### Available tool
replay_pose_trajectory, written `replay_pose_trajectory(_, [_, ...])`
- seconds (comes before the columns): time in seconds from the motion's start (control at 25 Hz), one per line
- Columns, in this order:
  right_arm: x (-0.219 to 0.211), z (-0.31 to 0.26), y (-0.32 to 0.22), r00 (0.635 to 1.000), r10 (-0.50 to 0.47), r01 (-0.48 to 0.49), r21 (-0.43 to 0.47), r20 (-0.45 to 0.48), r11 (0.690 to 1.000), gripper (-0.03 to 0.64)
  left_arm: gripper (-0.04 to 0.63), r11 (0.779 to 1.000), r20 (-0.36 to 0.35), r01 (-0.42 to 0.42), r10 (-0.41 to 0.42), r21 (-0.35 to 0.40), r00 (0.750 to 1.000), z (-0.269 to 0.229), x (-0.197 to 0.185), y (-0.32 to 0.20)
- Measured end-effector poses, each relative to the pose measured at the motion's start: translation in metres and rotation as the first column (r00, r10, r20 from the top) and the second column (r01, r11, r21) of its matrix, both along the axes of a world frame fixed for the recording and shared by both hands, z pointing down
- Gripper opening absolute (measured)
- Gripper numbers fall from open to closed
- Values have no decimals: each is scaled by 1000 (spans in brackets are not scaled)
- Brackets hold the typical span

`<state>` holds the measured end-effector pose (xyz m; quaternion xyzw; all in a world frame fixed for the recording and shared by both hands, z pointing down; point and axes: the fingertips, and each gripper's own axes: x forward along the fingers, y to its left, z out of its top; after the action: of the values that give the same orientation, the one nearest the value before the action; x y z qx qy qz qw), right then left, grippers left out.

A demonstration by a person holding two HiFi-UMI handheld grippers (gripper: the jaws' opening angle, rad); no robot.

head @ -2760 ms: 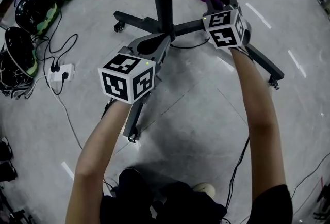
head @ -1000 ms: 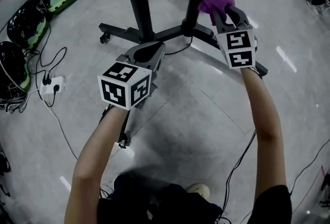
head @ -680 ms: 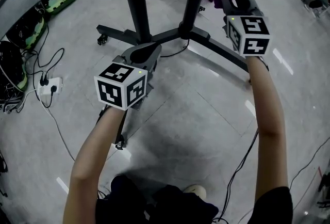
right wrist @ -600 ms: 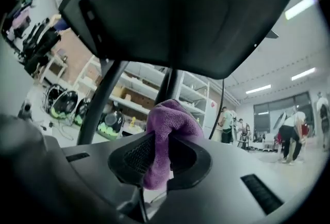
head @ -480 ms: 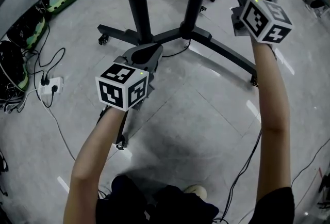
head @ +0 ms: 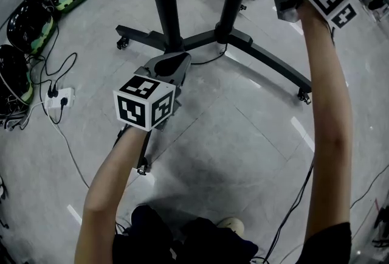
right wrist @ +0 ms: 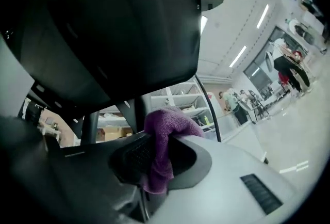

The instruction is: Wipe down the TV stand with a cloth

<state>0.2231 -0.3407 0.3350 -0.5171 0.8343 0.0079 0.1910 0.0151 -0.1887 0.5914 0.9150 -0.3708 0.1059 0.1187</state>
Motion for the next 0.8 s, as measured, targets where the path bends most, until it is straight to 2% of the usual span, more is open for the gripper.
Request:
replay_pose_trajectory(0.16, [0, 13, -5, 999, -16, 16, -29, 32, 999, 74, 6, 1000, 1, 4, -4, 2, 1000, -1, -3, -1])
replay_pose_trajectory(0.36, [0, 49, -8, 1000, -1, 1, -97, 4, 995, 74, 6, 1000, 3, 8, -8, 6, 1000, -1, -7, -1])
replay_pose_trajectory(0.8, [0, 128, -12, 1000, 8, -7, -228, 4, 974, 74, 6, 1000, 25, 10, -9, -6, 1000, 11, -14, 1])
